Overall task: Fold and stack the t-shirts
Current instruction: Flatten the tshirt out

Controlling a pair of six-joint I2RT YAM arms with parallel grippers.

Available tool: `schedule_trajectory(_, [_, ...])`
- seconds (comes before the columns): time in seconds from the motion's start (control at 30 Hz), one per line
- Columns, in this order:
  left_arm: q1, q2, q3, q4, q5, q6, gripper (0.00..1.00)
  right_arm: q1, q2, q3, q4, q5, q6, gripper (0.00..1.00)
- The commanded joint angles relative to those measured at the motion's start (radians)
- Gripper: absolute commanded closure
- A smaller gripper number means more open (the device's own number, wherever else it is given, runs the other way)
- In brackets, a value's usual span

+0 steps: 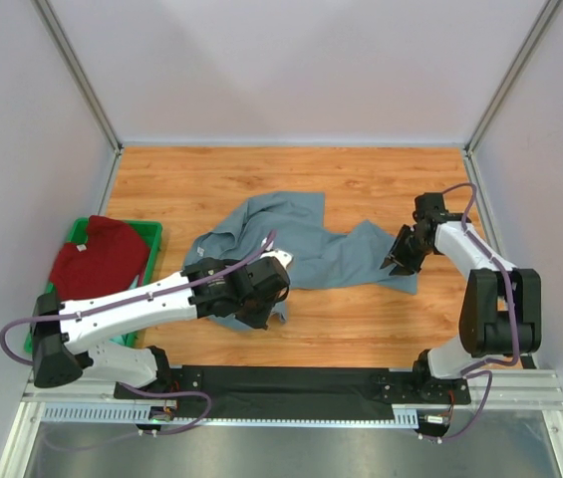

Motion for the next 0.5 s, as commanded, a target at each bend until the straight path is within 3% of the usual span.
schedule_trajectory(0.0, [0.000,-0.046,0.046,-0.056,0.001,-0.017,1.00,-0.045,0.025,-0.024,0.092,-0.009,0.036,0.65])
schedule_trajectory(0.47, [0.002,-0.183,0.160,-0.196,-0.065,-0.029,1.00,-0.080,0.112,-0.071,0.198,-0.004,0.103,0.63])
